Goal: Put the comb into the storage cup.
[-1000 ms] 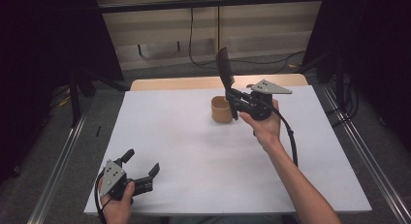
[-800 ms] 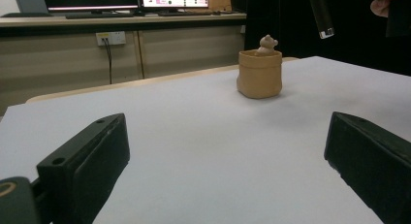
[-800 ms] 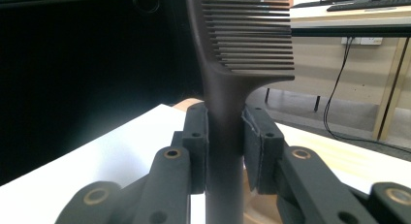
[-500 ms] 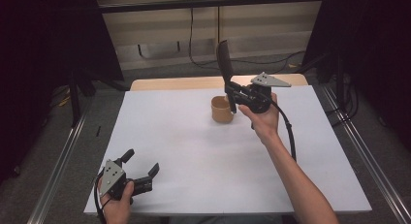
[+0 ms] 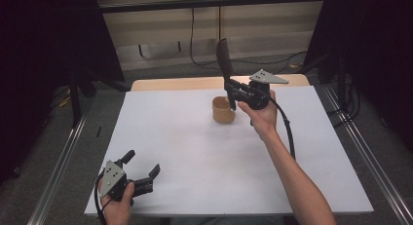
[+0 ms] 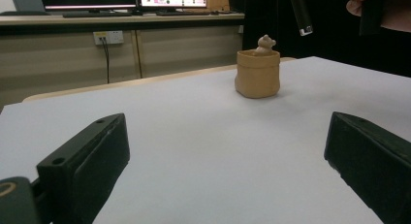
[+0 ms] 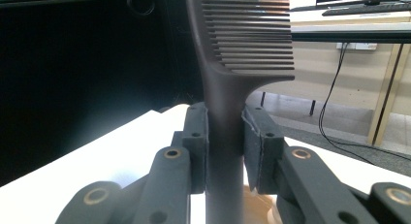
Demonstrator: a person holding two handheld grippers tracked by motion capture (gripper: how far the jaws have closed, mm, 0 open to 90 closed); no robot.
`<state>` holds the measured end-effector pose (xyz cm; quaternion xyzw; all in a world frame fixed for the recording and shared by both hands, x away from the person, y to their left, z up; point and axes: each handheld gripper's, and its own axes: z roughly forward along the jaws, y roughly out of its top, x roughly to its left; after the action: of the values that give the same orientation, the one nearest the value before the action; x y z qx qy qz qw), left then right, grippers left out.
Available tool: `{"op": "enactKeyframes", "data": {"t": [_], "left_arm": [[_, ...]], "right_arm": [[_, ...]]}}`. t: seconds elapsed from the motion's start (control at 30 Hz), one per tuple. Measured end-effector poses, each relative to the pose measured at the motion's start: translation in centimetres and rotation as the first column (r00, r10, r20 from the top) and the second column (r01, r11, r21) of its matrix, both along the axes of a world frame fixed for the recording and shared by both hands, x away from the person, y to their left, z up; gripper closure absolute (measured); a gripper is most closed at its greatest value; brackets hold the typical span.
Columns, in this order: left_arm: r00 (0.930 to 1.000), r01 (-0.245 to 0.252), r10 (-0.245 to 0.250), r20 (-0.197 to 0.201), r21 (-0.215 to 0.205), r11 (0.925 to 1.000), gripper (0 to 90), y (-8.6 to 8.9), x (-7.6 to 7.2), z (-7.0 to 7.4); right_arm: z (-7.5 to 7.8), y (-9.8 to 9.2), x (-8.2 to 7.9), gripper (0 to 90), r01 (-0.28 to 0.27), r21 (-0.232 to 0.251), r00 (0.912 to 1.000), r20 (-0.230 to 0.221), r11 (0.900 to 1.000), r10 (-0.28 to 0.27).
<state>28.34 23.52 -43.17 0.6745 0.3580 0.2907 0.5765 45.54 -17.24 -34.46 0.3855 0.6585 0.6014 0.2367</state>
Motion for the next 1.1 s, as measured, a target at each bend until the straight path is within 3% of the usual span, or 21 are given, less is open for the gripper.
{"op": "enactKeyframes", "data": {"t": [0.5,1.1], "left_arm": [[0.9999,0.007,-0.007,0.008,0.008,0.9999,2.5,0.0,0.0,0.1],[0.9999,0.013,-0.013,0.001,0.01,0.9999,2.6,-0.1,0.0,0.0]], "right_arm": [[0.1,0.7,1.5,73.1,-0.007,-0.016,0.9999,0.01,1.0,0.007],[-1.3,1.0,3.1,73.1,0.019,-0.04,0.9997,-0.012,0.999,-0.019]]}}
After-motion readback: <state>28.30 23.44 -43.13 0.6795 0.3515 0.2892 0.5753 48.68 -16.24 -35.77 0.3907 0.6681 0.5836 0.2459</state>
